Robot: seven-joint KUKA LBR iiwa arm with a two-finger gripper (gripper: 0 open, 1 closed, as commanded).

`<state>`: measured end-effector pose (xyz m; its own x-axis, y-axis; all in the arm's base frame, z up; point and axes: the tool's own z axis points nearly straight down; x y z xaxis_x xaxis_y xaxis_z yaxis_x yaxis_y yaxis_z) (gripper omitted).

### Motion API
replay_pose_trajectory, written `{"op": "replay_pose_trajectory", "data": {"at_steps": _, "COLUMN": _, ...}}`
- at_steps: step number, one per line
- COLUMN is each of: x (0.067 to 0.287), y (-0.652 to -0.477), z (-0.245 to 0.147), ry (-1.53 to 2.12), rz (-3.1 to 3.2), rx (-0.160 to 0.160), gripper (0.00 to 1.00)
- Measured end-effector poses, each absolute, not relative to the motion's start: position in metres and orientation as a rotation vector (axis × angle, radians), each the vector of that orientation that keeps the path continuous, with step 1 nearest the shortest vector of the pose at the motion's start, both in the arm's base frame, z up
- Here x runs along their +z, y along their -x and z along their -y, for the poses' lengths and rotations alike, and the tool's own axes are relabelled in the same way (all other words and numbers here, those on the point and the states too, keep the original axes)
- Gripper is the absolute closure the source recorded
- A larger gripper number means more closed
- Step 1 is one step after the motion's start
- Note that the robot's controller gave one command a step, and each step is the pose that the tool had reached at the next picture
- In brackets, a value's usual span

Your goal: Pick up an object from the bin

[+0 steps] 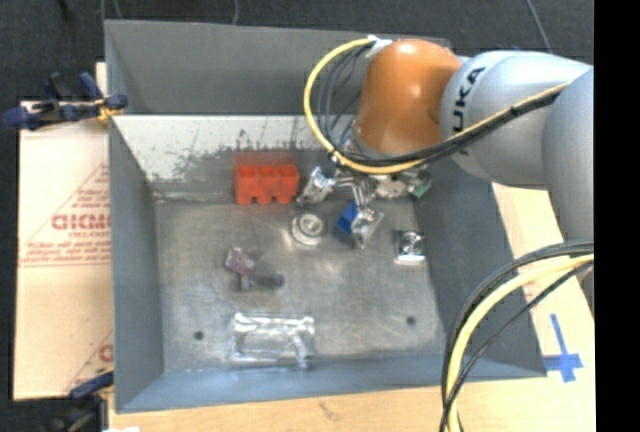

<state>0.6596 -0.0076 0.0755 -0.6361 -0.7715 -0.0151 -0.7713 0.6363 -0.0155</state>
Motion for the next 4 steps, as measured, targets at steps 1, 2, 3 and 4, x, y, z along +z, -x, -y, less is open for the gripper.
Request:
{"op": "replay_pose_trajectory", "data": {"at_steps": 1, "x": 0.076, "y": -0.649, "z": 0.022, "ry": 1.603, "rz": -2.685, "rx": -0.008, "gripper": 0.0}}
{"op": "replay_pose_trajectory", "data": {"at_steps": 2, "x": 0.075, "y": -0.654, "z": 0.026, "ry": 1.572, "rz": -2.705, "rx": 0.0, "gripper": 0.0}}
{"op": "replay_pose_trajectory", "data": {"at_steps": 3, "x": 0.075, "y": -0.653, "z": 0.035, "ry": 1.742, "rz": -2.598, "rx": -0.007, "gripper": 0.0}}
{"op": "replay_pose_trajectory", "data": {"at_steps": 4, "x": 0.077, "y": -0.654, "z": 0.034, "ry": 1.736, "rz": -2.597, "rx": -0.009, "gripper": 1.0}}
